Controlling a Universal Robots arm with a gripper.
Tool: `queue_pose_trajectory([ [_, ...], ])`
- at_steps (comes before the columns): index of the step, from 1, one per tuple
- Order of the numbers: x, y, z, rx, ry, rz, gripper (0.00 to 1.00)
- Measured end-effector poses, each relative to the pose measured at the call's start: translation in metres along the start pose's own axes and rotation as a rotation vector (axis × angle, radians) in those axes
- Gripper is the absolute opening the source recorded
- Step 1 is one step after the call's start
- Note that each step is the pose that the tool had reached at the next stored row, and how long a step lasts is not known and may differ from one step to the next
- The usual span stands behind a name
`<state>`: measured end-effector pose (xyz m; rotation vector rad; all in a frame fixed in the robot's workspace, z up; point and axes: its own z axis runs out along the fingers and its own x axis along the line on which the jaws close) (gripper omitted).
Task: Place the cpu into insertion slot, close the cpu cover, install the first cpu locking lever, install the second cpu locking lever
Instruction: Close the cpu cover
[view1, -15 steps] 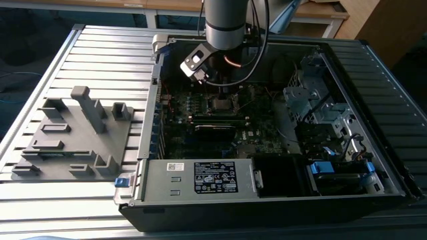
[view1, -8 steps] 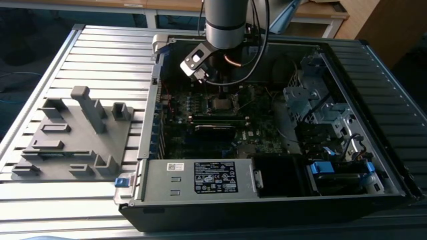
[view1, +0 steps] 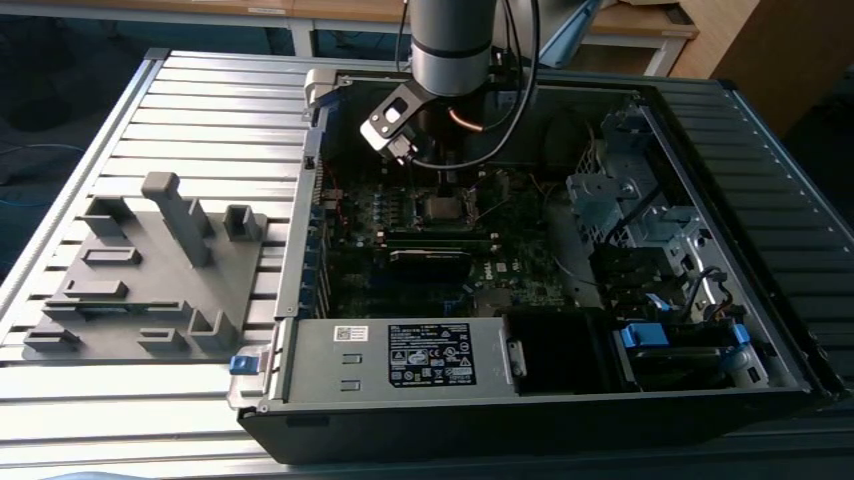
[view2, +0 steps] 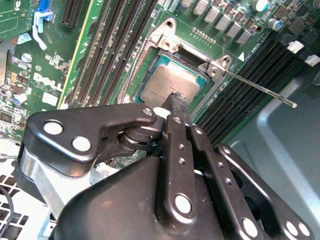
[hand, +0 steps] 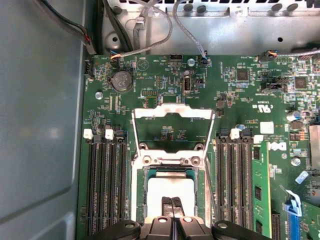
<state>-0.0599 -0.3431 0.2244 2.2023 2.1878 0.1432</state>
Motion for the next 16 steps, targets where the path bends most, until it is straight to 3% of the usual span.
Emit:
queue_pose_trajectory([
  [16,0.0002,0.0004,-0.0049,0.0001,-0.0001,0.000,0.11],
])
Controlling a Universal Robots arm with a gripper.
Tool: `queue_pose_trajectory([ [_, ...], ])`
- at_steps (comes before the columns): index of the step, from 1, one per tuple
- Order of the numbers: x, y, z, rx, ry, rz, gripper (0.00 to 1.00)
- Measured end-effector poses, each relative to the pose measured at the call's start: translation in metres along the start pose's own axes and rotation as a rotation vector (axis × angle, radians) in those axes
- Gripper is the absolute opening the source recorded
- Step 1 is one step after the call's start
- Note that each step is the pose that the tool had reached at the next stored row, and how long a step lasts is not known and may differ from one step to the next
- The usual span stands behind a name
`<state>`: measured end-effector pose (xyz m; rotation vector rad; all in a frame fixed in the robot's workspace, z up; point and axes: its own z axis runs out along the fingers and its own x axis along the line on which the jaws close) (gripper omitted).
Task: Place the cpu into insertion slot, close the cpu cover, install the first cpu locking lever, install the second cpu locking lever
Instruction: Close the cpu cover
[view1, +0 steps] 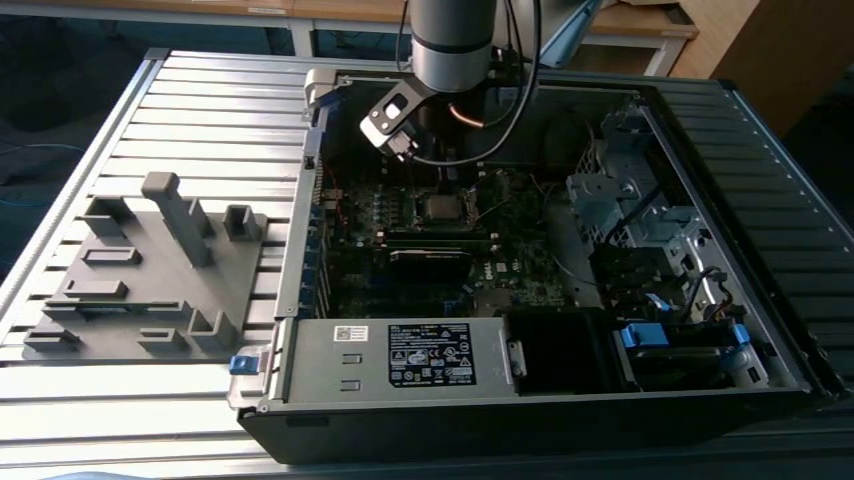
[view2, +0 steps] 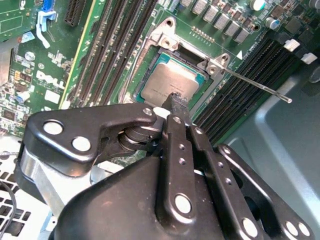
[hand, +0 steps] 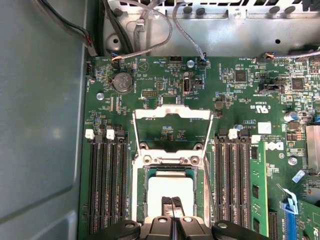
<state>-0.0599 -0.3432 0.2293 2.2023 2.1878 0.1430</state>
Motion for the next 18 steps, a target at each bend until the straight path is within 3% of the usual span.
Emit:
queue_pose_trajectory([
  [11,0.0004,0.0007,-0.0080,-0.0002,0.0002,0.000,0.11],
  [16,0.0004,0.0008,-0.0086,-0.0001,0.0002,0.000,0.11],
  [17,0.0004,0.0008,-0.0086,0.0005,0.0003,0.000,0.11],
  [18,0.0004,0.0009,-0.0086,0.0063,0.0001,0.000,0.11],
])
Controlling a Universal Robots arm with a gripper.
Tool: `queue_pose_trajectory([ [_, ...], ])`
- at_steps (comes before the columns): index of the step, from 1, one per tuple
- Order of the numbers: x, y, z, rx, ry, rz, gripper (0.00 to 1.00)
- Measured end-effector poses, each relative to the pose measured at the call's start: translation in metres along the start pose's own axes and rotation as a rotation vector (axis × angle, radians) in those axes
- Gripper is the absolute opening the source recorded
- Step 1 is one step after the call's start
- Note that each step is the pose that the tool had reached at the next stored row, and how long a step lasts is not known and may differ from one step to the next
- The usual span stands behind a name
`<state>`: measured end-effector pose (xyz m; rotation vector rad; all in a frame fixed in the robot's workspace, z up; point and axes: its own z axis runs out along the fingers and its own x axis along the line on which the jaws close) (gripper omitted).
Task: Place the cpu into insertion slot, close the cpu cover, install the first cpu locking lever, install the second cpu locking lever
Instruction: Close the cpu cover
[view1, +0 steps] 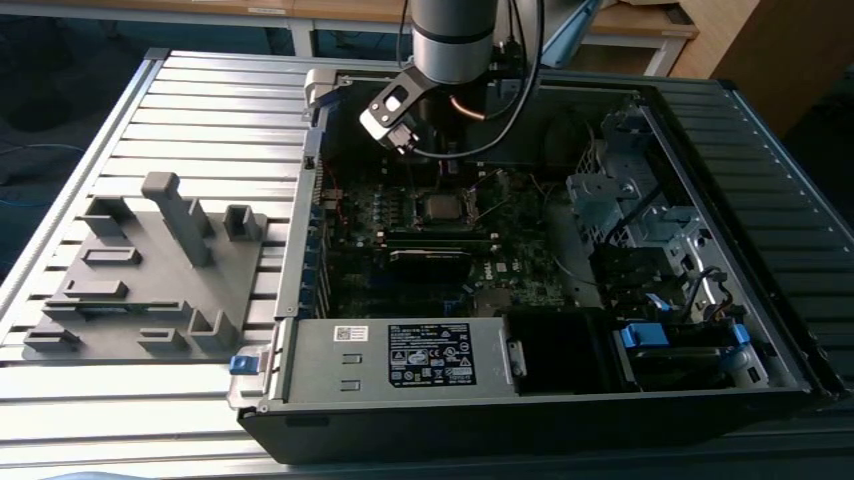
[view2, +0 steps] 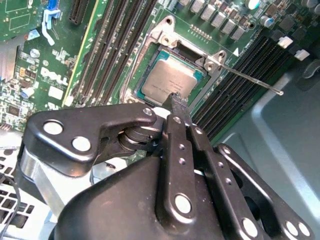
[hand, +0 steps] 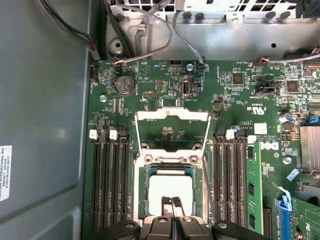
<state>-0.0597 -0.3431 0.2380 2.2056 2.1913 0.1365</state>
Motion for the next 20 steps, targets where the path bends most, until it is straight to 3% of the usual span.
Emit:
queue_pose_trajectory([
  [3,0.0000,0.0004,0.0003,0.0365,-0.0004,0.002,0.11],
  [4,0.0000,0.0005,0.0003,0.0447,-0.0005,0.002,0.11],
  [12,0.0000,0.0005,-0.0004,0.0454,-0.0004,0.002,0.11],
  [20,0.0005,0.0015,-0.0115,0.0454,-0.0004,0.002,0.11],
])
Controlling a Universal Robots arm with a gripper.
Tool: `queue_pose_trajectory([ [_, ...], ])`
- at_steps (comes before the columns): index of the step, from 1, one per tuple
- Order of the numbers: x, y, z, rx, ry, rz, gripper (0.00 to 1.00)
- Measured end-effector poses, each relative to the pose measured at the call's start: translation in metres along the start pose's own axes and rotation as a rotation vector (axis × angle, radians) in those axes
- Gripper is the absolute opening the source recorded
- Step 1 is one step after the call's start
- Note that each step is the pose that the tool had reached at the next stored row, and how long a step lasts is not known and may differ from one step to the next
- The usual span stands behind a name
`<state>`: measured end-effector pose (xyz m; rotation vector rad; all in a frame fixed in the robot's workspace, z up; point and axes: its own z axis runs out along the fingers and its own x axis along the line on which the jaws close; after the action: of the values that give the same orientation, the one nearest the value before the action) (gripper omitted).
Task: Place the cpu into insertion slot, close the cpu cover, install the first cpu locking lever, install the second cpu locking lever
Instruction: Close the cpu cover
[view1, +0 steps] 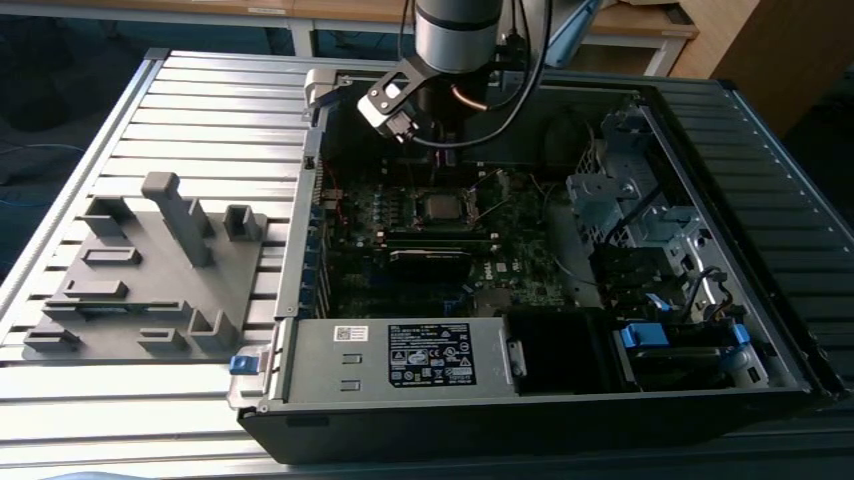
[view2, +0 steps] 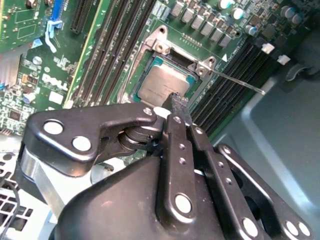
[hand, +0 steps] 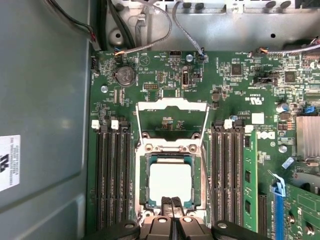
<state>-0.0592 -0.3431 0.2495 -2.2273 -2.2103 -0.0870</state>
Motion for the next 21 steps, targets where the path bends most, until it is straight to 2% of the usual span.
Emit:
queue_pose_trajectory([
  [7,0.0003,0.0003,-0.0077,0.0002,-0.0001,0.000,0.11],
  [15,0.0003,0.0009,-0.0081,0.0002,0.0000,0.000,0.11],
  [21,0.0004,0.0073,-0.0078,0.0001,0.0000,0.000,0.11],
])
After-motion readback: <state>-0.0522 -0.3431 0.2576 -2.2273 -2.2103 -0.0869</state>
